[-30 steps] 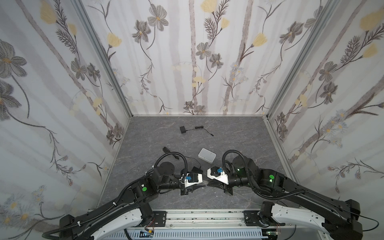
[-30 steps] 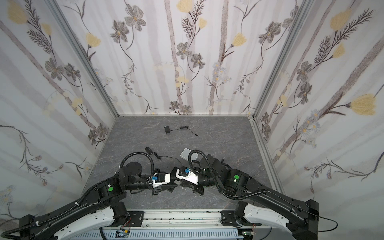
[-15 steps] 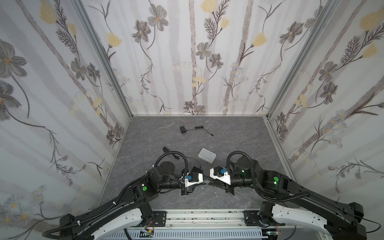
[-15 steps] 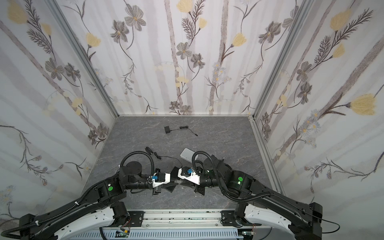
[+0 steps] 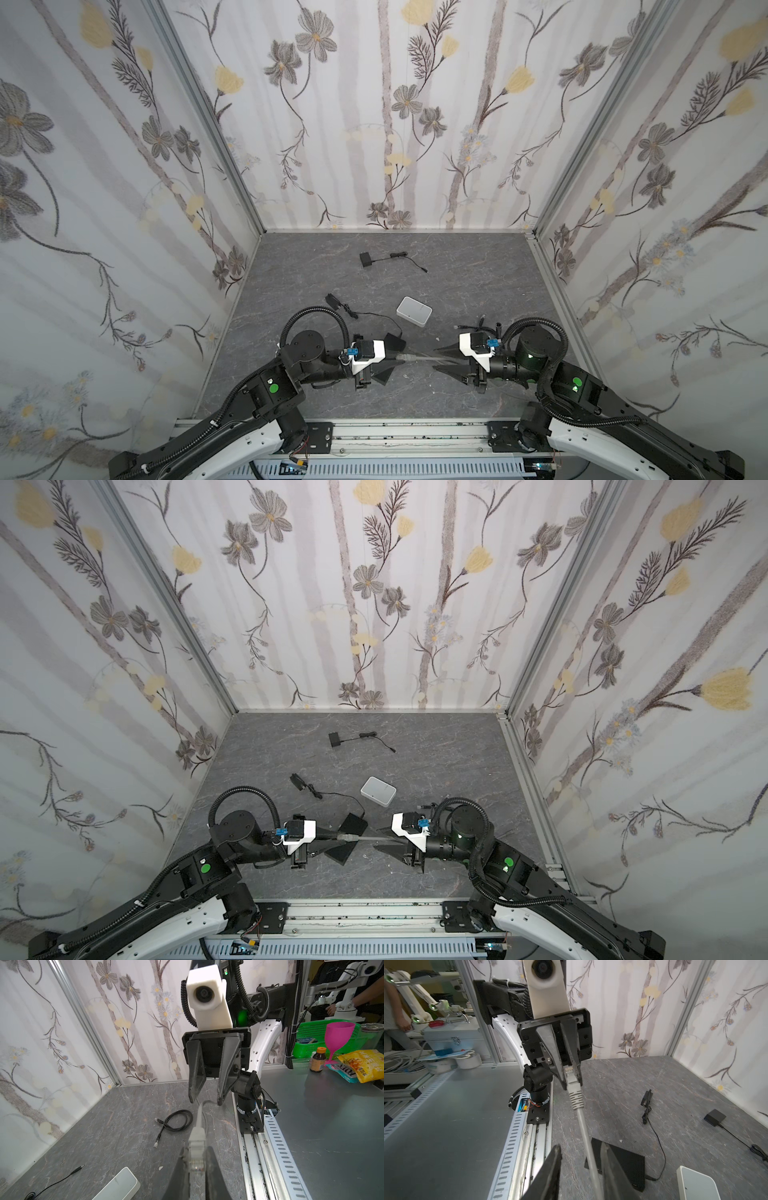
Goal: Insert the plug into the switch port
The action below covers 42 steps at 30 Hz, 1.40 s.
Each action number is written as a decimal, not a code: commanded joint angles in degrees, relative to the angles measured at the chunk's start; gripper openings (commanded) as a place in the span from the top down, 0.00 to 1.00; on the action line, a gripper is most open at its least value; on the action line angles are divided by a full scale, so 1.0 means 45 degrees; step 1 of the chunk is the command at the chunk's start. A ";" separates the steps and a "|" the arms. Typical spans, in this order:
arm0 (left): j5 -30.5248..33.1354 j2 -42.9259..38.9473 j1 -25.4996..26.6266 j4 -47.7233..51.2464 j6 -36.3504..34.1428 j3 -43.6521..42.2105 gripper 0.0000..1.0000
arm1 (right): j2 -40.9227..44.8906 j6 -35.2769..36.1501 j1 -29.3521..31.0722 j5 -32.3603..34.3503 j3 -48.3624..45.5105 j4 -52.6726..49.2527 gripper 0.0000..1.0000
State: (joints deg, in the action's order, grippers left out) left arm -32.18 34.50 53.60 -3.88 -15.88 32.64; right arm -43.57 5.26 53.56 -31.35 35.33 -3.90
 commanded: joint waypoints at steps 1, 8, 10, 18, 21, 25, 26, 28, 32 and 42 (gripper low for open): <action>-0.0364 0.0072 -0.0017 -0.0800 0.0406 -0.0026 1.00 | -0.0327 -0.0478 -0.0009 -0.0959 0.0005 0.1411 0.66; -0.0836 0.0531 -0.0021 -0.1091 0.0566 0.0206 1.00 | -0.1129 0.0100 0.0009 -0.0749 0.0400 0.1103 0.66; -0.0875 0.0594 -0.0013 -0.1173 0.0591 0.0246 1.00 | -0.1263 0.0169 0.0041 -0.0718 0.0524 0.1074 0.66; -0.0969 0.0731 -0.0008 -0.1481 0.0733 0.0227 1.00 | -0.1585 0.0241 0.0206 -0.0512 0.0605 0.1207 0.68; -0.0973 0.0787 -0.0009 -0.1566 0.0755 0.0210 1.00 | -0.1676 0.0201 0.0358 -0.0532 0.0632 0.1344 0.69; -0.0973 0.0827 0.0000 -0.1656 0.0775 0.0188 1.00 | -0.1817 0.0172 0.0551 -0.0457 0.0669 0.1463 0.71; -0.0973 0.0829 -0.0017 -0.1651 0.0773 0.0188 1.00 | -0.1855 0.0166 0.0577 -0.0418 0.0686 0.1469 0.72; -0.0973 0.0827 -0.0011 -0.1647 0.0775 0.0189 1.00 | -0.1895 0.0160 0.0634 -0.0377 0.0716 0.1491 0.73; -0.0991 0.0829 -0.0003 -0.1643 0.0775 0.0187 1.00 | -0.1899 0.0102 0.0693 -0.0337 0.0723 0.1570 0.76; -0.1032 0.0849 -0.0018 -0.1672 0.0799 0.0188 1.00 | -0.1840 -0.0040 0.0722 -0.0103 0.0664 0.1770 0.76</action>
State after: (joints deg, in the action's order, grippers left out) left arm -36.23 38.26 53.54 -9.19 -12.19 33.19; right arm -51.83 6.02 56.66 -32.58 38.15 0.64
